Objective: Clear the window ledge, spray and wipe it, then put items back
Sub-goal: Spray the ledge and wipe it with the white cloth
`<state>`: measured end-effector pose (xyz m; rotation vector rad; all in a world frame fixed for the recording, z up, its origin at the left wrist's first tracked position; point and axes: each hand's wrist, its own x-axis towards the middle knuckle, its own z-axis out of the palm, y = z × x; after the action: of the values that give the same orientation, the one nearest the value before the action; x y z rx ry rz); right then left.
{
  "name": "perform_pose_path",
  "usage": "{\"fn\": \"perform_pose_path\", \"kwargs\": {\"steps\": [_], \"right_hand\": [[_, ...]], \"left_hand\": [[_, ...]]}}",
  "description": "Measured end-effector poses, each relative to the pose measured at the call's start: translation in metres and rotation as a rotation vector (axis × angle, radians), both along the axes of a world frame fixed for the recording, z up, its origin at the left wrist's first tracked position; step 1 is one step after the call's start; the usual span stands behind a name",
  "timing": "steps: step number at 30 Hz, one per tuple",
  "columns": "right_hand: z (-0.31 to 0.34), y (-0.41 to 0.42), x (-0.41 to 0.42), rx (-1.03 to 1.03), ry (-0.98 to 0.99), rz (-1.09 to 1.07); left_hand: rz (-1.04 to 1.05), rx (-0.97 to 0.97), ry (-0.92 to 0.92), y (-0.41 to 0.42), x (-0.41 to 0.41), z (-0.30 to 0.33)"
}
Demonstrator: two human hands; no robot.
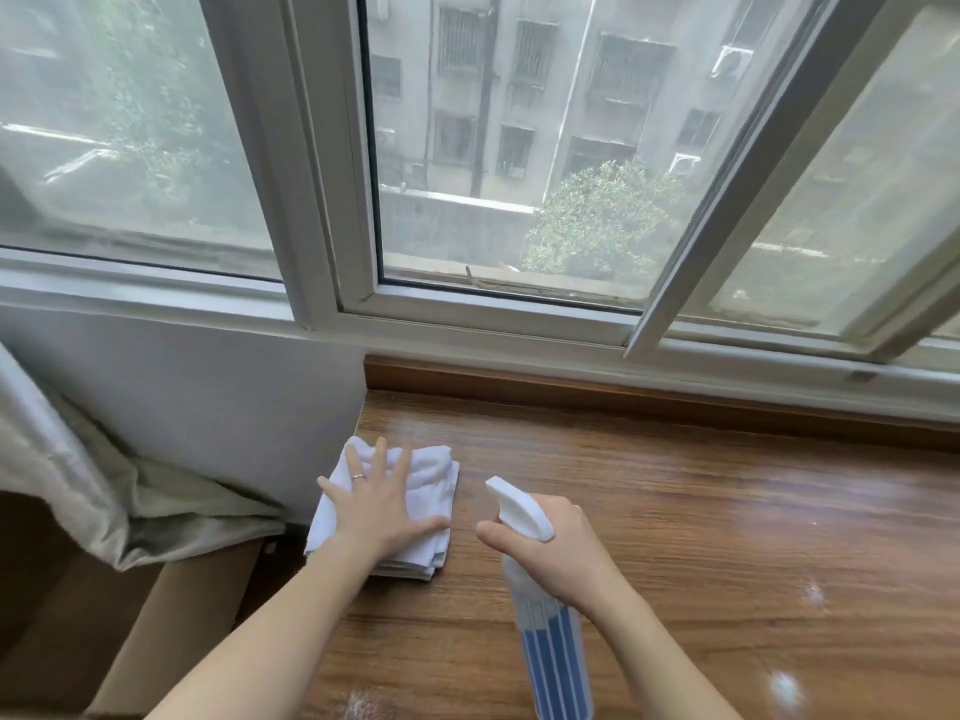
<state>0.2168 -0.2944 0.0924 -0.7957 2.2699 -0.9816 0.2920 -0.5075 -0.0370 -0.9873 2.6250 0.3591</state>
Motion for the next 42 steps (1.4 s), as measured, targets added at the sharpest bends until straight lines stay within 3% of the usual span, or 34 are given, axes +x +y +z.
{"fn": "perform_pose_path", "kwargs": {"steps": [8, 14, 26, 42], "right_hand": [[-0.006, 0.012, 0.034, -0.014, -0.104, -0.105], [-0.011, 0.012, 0.037, -0.040, -0.068, -0.136], [-0.024, 0.031, 0.047, 0.051, -0.158, -0.062], [-0.012, 0.029, 0.062, 0.022, -0.063, -0.093]], "left_hand": [[-0.040, -0.025, 0.014, 0.001, 0.002, -0.011], [-0.051, -0.119, 0.031, -0.003, -0.014, -0.013], [-0.043, -0.060, 0.022, -0.037, -0.069, -0.005], [-0.114, -0.067, 0.057, 0.013, 0.027, -0.009]]}}
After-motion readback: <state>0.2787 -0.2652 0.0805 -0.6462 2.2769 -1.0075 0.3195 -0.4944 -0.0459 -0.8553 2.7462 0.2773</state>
